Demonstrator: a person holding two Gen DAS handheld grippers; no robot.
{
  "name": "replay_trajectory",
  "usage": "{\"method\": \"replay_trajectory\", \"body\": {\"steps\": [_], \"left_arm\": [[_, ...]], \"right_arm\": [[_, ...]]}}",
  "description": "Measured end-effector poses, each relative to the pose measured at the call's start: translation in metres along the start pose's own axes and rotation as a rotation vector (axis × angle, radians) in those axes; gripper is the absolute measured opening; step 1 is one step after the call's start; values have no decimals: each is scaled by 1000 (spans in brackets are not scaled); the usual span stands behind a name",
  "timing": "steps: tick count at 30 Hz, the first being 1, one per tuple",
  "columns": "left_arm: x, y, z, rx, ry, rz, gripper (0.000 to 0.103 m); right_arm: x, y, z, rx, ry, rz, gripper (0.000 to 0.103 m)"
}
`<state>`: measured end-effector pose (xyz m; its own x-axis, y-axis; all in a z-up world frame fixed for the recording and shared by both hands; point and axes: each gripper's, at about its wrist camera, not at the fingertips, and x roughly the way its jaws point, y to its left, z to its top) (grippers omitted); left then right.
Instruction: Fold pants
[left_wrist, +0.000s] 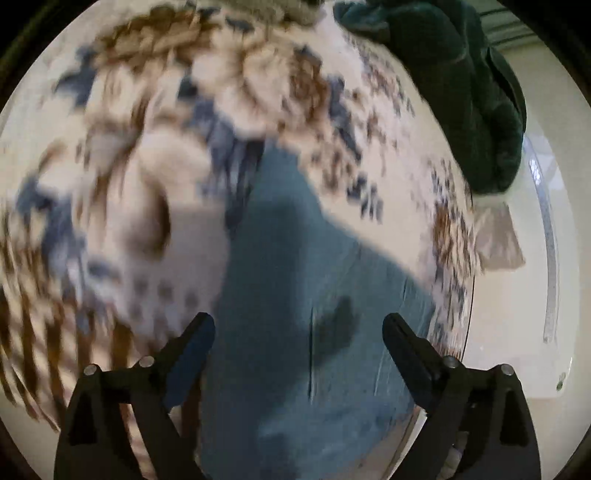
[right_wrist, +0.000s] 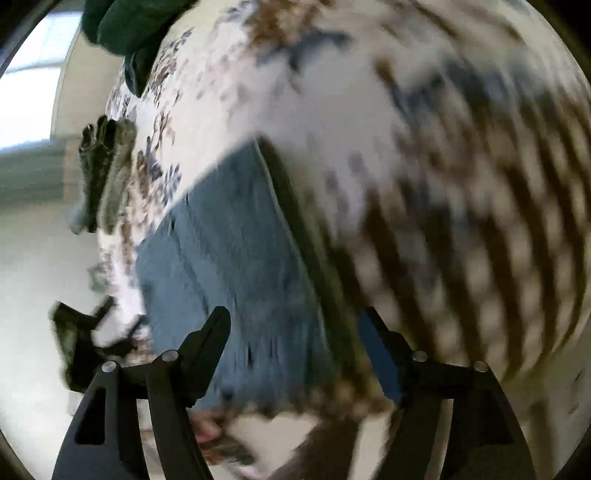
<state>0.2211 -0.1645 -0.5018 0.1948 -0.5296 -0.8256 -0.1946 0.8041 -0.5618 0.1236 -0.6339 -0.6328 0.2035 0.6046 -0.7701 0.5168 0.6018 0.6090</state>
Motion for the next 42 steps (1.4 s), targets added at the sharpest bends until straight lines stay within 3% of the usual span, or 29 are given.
{"method": "replay_trajectory", "body": {"steps": [5,8,10,16,20,24,25,26,27,28,30,33,37,42], "left_arm": [[39,21,-33,-40,85,58,93],[48,33,-36,-53,75,30,98],[49,32,-34,-35,80,32,100],[55,33,-28,-37,99,11,103],[62,38,-24,-53,121,-15,103],[67,40,-17,-55,153,-39,103],[66,39,-16,-55,159,-42,103],[65,37,-15,-52,157,-47,103],[62,35,-16,-43,150,-59,98],[57,31,-16,-22,130,-72,70],[48,21,-17,24,110,-55,58],[32,10,-18,35,82,-66,41],[-4,-20,-15,58,43,-58,33],[-64,-41,-2,61,6,-79,31]], "right_arm": [[44,-18,-27,102,60,177,75],[72,-14,-23,98,56,217,75],[89,-11,-17,111,54,226,81],[90,14,-11,141,20,410,85],[104,27,-13,36,27,243,85],[116,23,-12,66,26,248,83],[114,26,-13,60,17,247,80],[111,31,-17,38,0,227,62],[110,34,-21,25,-7,212,50],[109,38,-26,15,-21,205,48],[103,49,-30,4,-45,196,38],[88,72,-33,-27,-69,185,33],[63,107,-37,-78,-82,176,31],[24,158,-38,-130,-70,186,30]]}}
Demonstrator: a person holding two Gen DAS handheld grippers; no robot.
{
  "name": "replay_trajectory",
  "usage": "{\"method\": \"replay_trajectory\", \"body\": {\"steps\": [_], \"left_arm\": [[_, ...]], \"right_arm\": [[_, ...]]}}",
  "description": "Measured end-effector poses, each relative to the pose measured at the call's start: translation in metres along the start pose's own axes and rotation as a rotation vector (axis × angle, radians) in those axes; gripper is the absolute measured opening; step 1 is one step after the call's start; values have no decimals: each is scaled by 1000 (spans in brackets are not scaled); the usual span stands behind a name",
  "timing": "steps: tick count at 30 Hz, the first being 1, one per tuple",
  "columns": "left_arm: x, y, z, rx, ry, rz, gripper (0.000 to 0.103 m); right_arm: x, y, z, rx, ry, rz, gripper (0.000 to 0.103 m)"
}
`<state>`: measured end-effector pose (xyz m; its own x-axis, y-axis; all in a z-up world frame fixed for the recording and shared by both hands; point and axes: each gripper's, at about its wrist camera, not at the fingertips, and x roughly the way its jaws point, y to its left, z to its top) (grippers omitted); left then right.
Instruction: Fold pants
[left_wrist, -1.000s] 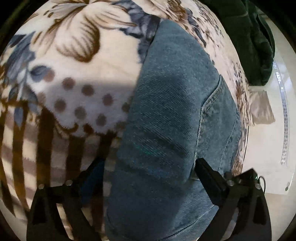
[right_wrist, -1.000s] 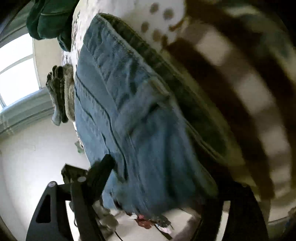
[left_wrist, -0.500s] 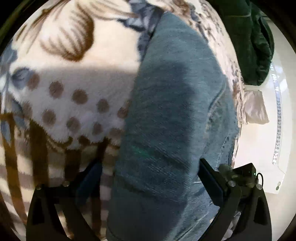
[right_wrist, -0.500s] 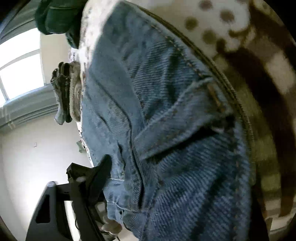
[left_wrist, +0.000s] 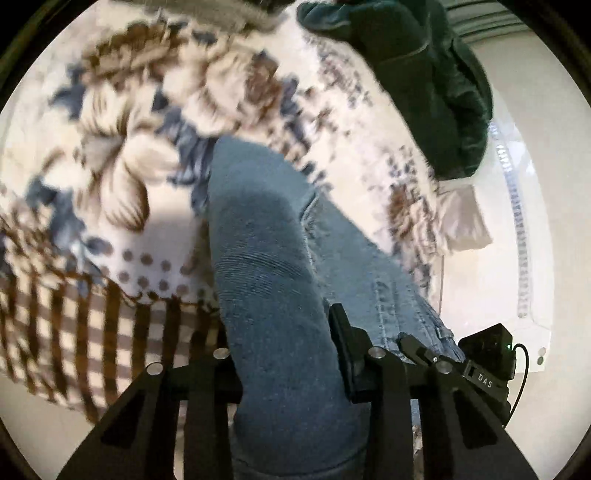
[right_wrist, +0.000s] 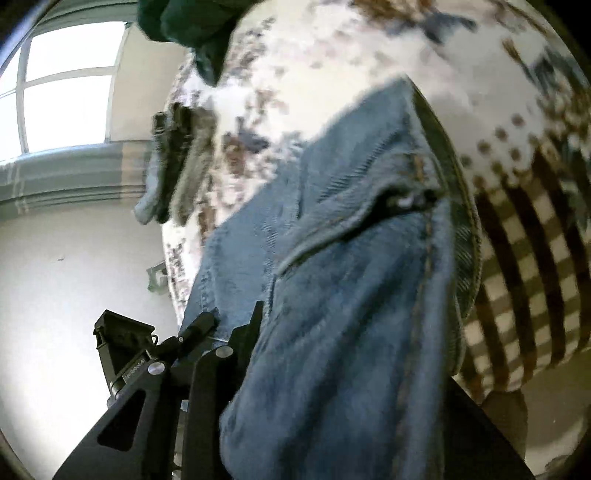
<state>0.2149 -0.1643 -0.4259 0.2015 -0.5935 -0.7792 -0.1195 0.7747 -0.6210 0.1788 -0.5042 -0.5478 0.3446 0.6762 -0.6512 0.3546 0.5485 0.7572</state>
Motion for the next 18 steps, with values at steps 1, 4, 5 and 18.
{"method": "replay_trajectory", "body": {"steps": [1,4,5,18], "left_arm": [[-9,-3,3,3,-8,-2,31],[-44,-16,23,8,-48,-17,31],[-56,-19,33,7,-66,-24,31],[-202,15,305,81,-337,-92,31]], "right_arm": [[-2,15,3,-18,2,0,30],[-15,59,13,-76,-4,8,30],[-19,76,17,-97,-9,14,30],[117,372,167,-303,-132,142,30]]}}
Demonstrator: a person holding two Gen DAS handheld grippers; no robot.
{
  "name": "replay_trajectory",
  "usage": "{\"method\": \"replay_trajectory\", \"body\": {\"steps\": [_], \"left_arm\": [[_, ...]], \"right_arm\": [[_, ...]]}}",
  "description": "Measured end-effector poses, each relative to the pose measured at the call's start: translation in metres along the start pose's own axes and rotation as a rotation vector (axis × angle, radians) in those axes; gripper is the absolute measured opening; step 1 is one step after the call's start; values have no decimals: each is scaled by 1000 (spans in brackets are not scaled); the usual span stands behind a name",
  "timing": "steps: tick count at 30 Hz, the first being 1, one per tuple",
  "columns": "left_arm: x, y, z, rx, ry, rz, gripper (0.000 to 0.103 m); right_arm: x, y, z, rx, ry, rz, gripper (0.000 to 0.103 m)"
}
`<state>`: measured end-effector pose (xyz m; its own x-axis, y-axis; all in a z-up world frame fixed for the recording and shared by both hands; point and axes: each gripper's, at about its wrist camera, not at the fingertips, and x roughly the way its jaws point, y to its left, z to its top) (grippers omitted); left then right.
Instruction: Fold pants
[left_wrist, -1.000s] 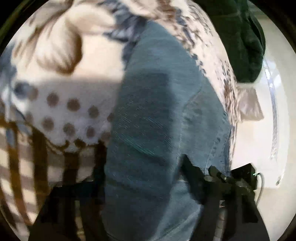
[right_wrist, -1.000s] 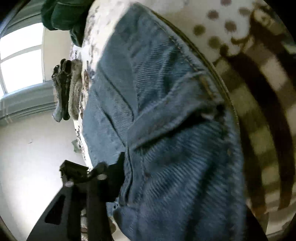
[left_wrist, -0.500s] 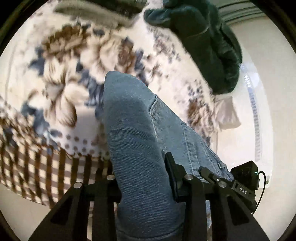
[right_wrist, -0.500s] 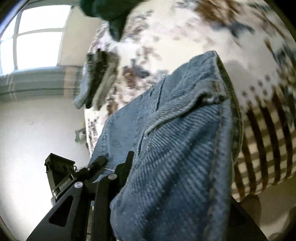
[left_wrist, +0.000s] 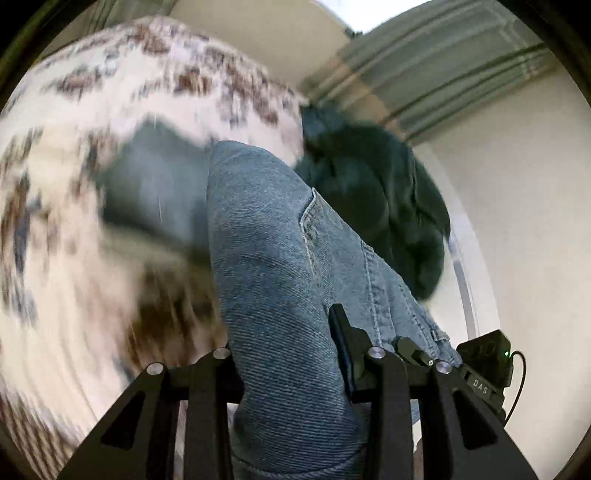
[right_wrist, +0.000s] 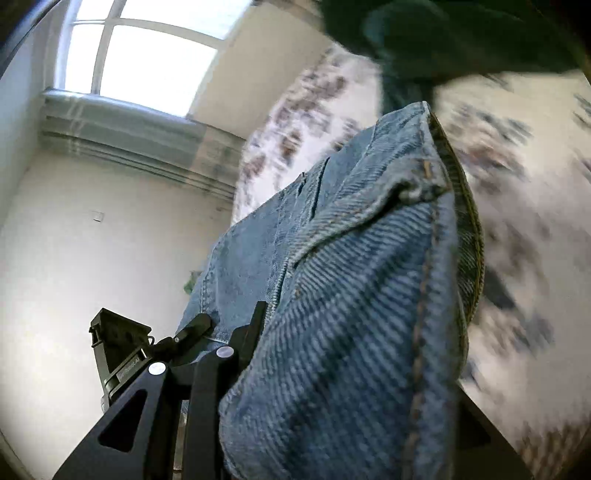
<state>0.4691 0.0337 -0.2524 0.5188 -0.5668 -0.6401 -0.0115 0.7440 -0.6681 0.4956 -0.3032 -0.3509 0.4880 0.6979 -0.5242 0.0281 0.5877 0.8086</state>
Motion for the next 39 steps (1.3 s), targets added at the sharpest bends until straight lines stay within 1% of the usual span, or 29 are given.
{"method": "replay_trajectory", "body": {"steps": [1,4,7,8,9,10,11,13,14,15,16,17,18,20,23,24,25,26,27,29,30,31,32,33,34,35,36,37,39], "left_arm": [[4,11,32,16,-23,6,31],[28,45,96,34,-58,8,31],[68,86,140,49,-65,21,31],[80,100,147,45,-56,29,31],[99,120,154,40,-34,52,31],[110,130,155,44,-19,77,32],[125,145,154,52,15,122,35],[150,172,145,52,109,212,43],[151,179,139,46,128,218,44],[145,187,130,31,122,202,48],[136,191,126,25,106,201,60],[127,192,120,24,91,213,65],[119,191,114,27,81,227,67],[107,189,102,38,79,239,70],[101,188,93,60,71,295,75],[103,189,93,67,75,322,80],[105,188,92,75,79,345,83],[107,190,94,77,81,364,83],[108,191,95,73,83,378,84],[106,188,98,60,88,413,84],[105,183,100,65,88,434,84],[102,173,101,88,81,477,84],[99,165,101,107,76,509,84],[97,157,101,123,72,537,86],[94,148,101,136,65,557,90],[91,142,100,143,61,569,92],[89,135,99,147,58,581,95],[86,127,97,152,57,587,99],[79,110,92,167,51,605,100]], "right_arm": [[24,9,17,-9,-5,9,30],[95,24,63,-33,-35,33,30],[160,16,100,-31,-46,39,29],[187,7,111,-31,-33,21,29],[206,0,114,-26,-16,9,30],[226,-11,119,-8,12,-14,32],[244,-26,121,21,54,-54,33],[266,-53,121,80,128,-143,39],[267,-63,119,104,151,-164,44],[262,-67,118,113,148,-169,47],[256,-69,118,125,150,-161,47],[248,-73,117,147,150,-146,49],[240,-74,116,161,141,-162,52],[225,-76,112,162,118,-197,53],[215,-64,111,110,93,-305,53],[214,-59,107,87,91,-343,53],[212,-53,108,64,86,-398,53],[203,-52,102,44,72,-458,53],[201,-54,100,41,74,-474,54],[207,-49,103,38,107,-510,55],[208,-44,105,12,110,-533,55],[204,-35,97,-30,108,-561,57],[204,-24,97,-79,106,-600,59],[202,-13,96,-124,104,-638,67],[201,1,95,-171,99,-676,72],[198,15,89,-214,88,-713,88],[189,28,79,-253,79,-748,102],[181,42,71,-284,73,-776,103],[168,65,58,-340,51,-824,103]]}}
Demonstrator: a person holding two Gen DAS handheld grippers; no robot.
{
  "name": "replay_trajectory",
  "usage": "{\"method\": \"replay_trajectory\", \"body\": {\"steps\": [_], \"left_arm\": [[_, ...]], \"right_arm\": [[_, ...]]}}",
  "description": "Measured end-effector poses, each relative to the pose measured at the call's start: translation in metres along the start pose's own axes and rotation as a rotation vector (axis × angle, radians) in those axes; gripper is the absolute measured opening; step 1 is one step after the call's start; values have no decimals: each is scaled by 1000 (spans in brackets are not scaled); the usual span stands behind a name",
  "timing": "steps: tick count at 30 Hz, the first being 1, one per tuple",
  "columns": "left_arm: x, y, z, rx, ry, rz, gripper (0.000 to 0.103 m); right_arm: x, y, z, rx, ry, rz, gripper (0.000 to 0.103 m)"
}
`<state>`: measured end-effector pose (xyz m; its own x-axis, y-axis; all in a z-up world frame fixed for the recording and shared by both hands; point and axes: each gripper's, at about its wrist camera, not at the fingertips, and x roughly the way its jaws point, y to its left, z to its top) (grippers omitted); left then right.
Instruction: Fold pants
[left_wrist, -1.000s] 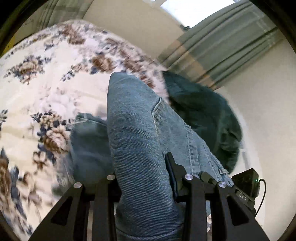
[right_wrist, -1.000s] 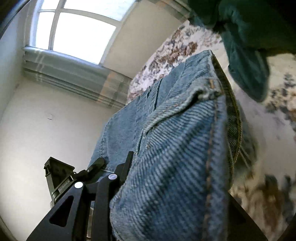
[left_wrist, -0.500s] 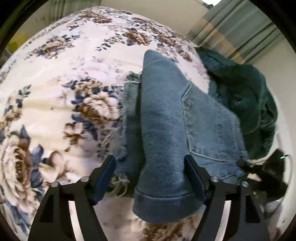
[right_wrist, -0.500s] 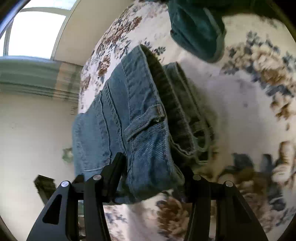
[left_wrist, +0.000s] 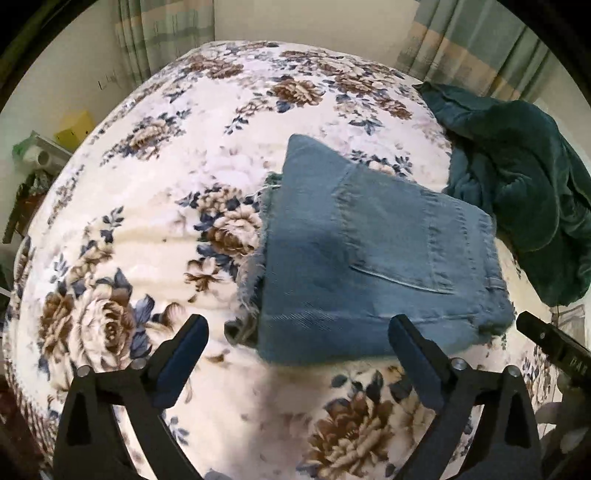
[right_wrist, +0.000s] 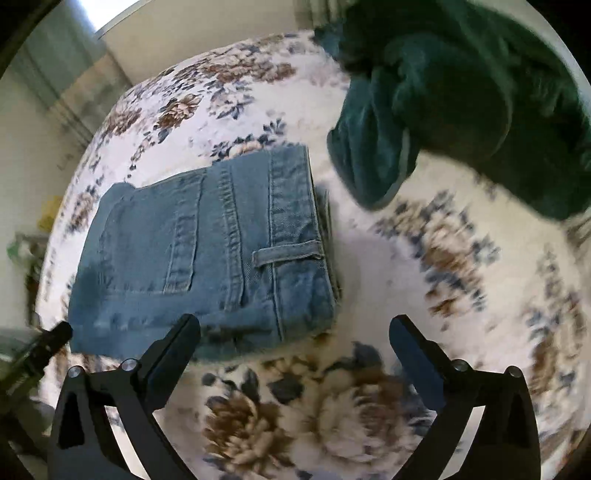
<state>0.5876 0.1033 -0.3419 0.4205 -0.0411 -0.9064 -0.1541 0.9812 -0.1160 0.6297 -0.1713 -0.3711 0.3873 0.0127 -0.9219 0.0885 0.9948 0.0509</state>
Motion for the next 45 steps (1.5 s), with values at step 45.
{"method": "replay_trajectory", "body": {"steps": [45], "left_arm": [[-469,-74,-196,61,-424,78,100]], "right_arm": [[-619,-54,-247,-186,-512,84,103]]}}
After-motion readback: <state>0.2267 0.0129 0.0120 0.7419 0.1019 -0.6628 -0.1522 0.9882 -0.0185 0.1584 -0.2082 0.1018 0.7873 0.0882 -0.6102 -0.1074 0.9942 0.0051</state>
